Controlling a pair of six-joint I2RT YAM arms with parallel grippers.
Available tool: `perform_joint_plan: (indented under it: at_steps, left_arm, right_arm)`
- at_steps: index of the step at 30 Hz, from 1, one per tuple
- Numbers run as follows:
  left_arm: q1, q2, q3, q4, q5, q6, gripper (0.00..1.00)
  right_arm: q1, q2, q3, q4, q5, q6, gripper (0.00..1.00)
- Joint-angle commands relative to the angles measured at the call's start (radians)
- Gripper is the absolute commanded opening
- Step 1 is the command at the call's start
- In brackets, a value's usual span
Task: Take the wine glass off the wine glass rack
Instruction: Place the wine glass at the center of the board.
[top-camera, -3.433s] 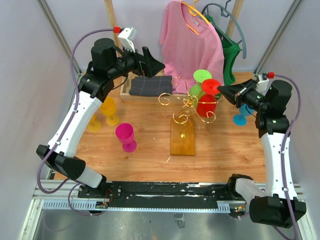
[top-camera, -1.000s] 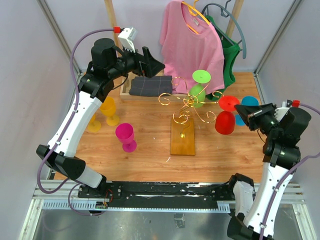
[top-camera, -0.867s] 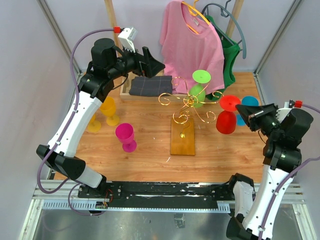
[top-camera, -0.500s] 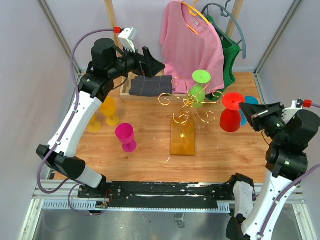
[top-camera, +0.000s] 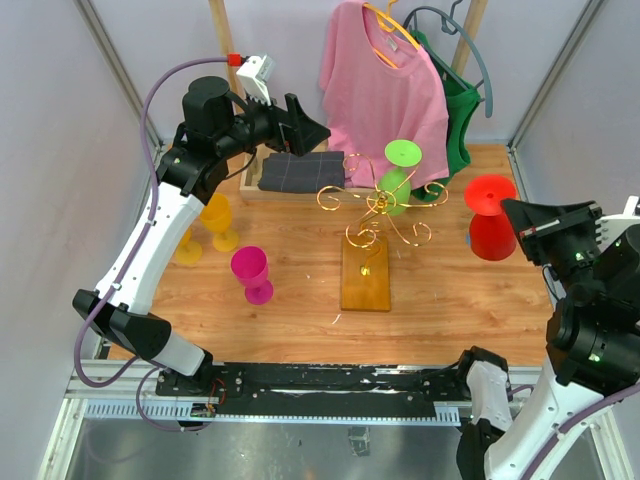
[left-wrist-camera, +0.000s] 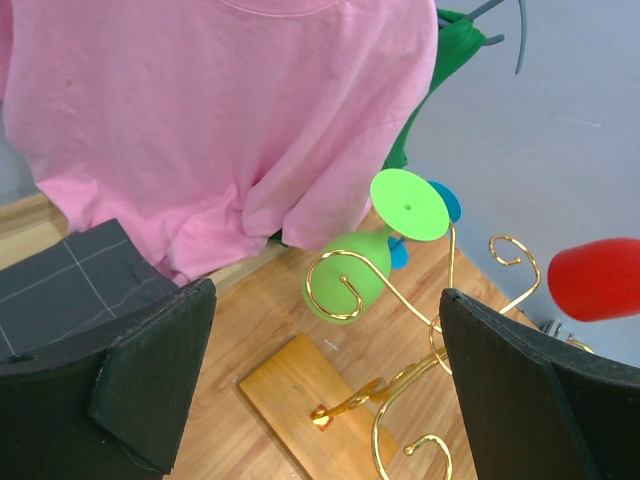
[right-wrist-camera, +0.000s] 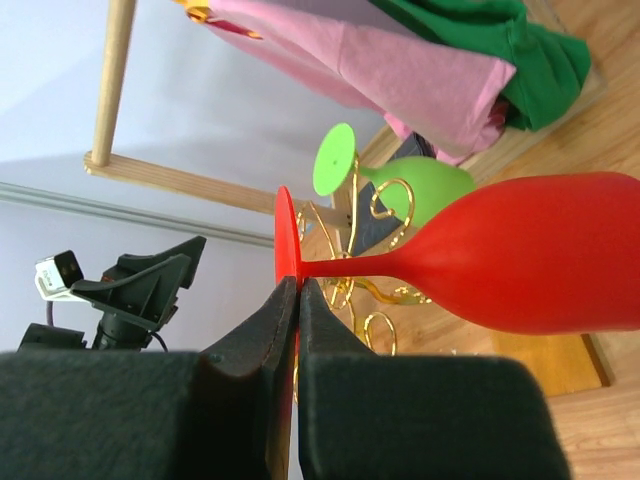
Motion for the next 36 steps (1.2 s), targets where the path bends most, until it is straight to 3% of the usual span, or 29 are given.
perform_joint_plan:
  at_steps: [1, 11, 20, 26, 36]
  left_arm:
    - [-0.006, -0.013, 0.002, 0.026, 0.016, 0.014, 0.99]
    - [-0.007, -0.012, 0.007, 0.035, 0.019, 0.010, 0.99]
    - [-0.006, -0.020, 0.019, 0.045, 0.024, -0.018, 0.99]
    - [-0.006, -0.028, 0.021, 0.048, 0.024, -0.030, 0.99]
    - [-0.007, -0.074, -0.008, 0.045, 0.045, 0.028, 0.99]
  right_arm:
    - [-0.012, 0.033, 0.108, -0.040, 0.052, -0.052, 0.00]
    - [-0.012, 0.067, 0.187, 0.055, 0.023, 0.017, 0.01]
    - [-0.012, 0.073, 0.142, 0.335, -0.069, 0.182, 0.01]
    - [-0.012, 0.066, 0.045, 0.639, -0.128, 0.374, 0.01]
    - [-0.012, 0.134, 0.073, 0.878, -0.167, 0.543, 0.01]
